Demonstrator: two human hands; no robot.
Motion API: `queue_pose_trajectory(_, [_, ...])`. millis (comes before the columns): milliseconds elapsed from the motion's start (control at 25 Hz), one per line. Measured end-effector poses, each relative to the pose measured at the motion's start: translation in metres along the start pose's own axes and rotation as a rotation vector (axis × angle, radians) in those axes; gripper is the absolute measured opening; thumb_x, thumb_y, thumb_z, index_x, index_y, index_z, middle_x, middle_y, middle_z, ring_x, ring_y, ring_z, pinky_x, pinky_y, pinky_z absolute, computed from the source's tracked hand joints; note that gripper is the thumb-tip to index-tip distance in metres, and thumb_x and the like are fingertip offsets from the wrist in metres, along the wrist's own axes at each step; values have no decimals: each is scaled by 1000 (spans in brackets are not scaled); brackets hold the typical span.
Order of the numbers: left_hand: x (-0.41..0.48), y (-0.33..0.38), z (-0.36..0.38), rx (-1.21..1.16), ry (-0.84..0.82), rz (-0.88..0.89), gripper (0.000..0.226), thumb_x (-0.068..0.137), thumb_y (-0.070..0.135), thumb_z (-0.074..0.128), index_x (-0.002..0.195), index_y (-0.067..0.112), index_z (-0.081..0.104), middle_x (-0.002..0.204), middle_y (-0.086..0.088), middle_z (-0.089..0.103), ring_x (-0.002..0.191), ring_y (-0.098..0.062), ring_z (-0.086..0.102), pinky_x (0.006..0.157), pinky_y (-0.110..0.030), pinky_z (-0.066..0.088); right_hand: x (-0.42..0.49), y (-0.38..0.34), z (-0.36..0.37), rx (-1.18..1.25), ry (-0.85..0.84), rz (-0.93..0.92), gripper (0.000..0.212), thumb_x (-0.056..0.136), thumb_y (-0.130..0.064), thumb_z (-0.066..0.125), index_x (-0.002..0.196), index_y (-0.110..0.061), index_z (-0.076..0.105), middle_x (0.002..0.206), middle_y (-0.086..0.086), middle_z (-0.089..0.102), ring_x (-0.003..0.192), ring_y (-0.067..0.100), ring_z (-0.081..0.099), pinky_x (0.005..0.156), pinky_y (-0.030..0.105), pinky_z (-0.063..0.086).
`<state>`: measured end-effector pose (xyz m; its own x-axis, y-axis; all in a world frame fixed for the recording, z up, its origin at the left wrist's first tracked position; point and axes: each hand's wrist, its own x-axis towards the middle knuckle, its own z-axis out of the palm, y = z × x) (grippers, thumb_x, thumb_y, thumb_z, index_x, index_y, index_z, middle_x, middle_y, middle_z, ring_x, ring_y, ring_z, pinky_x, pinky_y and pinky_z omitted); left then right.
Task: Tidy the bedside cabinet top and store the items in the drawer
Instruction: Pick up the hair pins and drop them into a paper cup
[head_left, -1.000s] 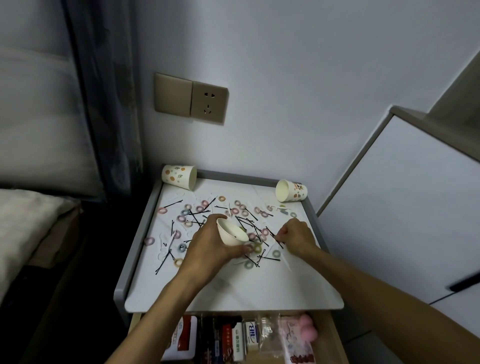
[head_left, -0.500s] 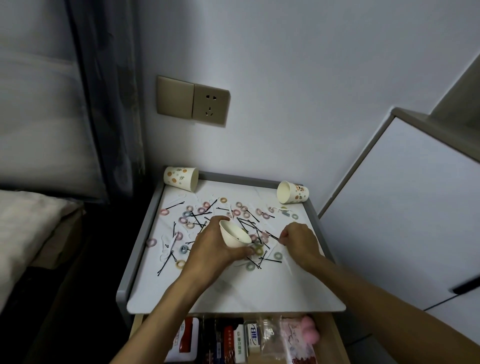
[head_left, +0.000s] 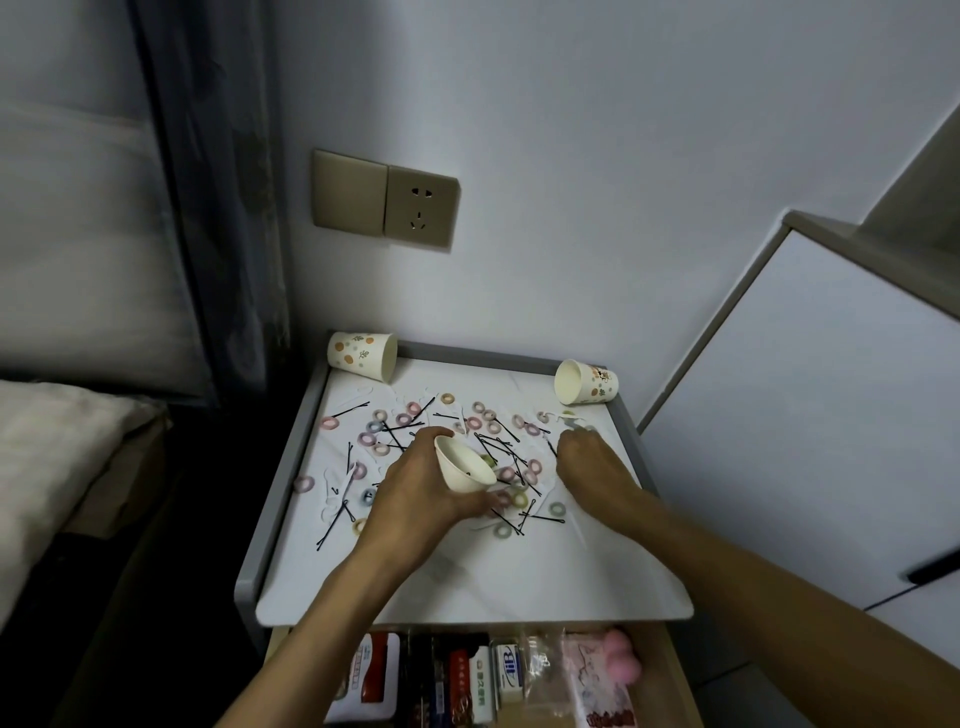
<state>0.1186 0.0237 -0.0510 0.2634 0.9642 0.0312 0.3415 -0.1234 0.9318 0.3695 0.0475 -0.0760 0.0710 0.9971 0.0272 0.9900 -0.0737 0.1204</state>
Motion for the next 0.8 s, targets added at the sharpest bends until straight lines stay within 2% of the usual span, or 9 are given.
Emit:
queue_pose_trajectory(40, [0,-1,0,10,3,4,66,60,34,89,112,33,49,96,16,59,88,-3,57,68,-27,48,1,-1,-7,115,38,39,14,96,-3,43,105,-4,54,107,16,63,95,27,58,70,30,40])
queue_pose_trajectory(120, [0,-1,0,26,6,17,64,59,34,89,108,34,48,93,18,58,86,2,55,68,-28,48,1,-4,-25,406,58,47,7,98,-11,48,96,-8,53,90,11,68,79,23,62,64,31,43])
queue_pose_trajectory(240, [1,-2,-1,31,9,21,63,59,34,88,108,34,49,94,17,59,87,0,56,71,-33,52,-2,-18,-54,738,-43,-165,5,93,-12,59,88,-13,58,72,-2,71,67,15,68,67,32,51])
queue_pose_trajectory(320, [2,-2,0,32,12,22,63,58,33,88,107,34,49,93,16,59,86,-3,57,71,-36,52,-2,-29,-70,740,-100,-298,6,87,-14,64,85,-19,66,69,-6,71,66,9,67,68,31,53])
queue_pose_trajectory(440, [3,-2,1,59,17,40,61,58,34,88,101,40,45,91,18,58,82,0,57,65,-30,49,2,-45,-84,697,-169,-409,7,84,-17,73,89,-22,75,79,-9,73,73,-1,67,70,20,53])
queue_pose_trajectory(560, [3,0,-1,85,11,53,62,58,37,87,101,40,44,90,19,57,80,1,56,62,-26,46,4,-58,-85,665,-205,-470,8,83,-23,74,91,-24,77,85,-9,74,78,2,67,73,21,52])
queue_pose_trajectory(640, [4,0,-3,103,22,51,63,57,37,87,103,40,45,89,20,57,78,3,55,56,-21,43,9,-54,-81,784,-147,-407,8,85,-22,73,91,-23,77,86,-9,75,79,4,68,74,24,53])
queue_pose_trajectory(720, [5,-2,-7,94,42,49,62,60,33,88,104,39,46,90,20,55,76,2,55,46,-13,41,20,-37,-72,913,-15,-227,8,87,-14,70,90,-17,76,81,-6,74,73,6,68,71,27,53])
queue_pose_trajectory(800, [6,-4,-11,83,56,47,63,62,32,89,107,38,46,92,20,54,78,1,54,47,-7,41,34,-12,-58,847,62,-9,10,87,-5,68,92,-10,75,84,3,73,77,11,67,75,31,53])
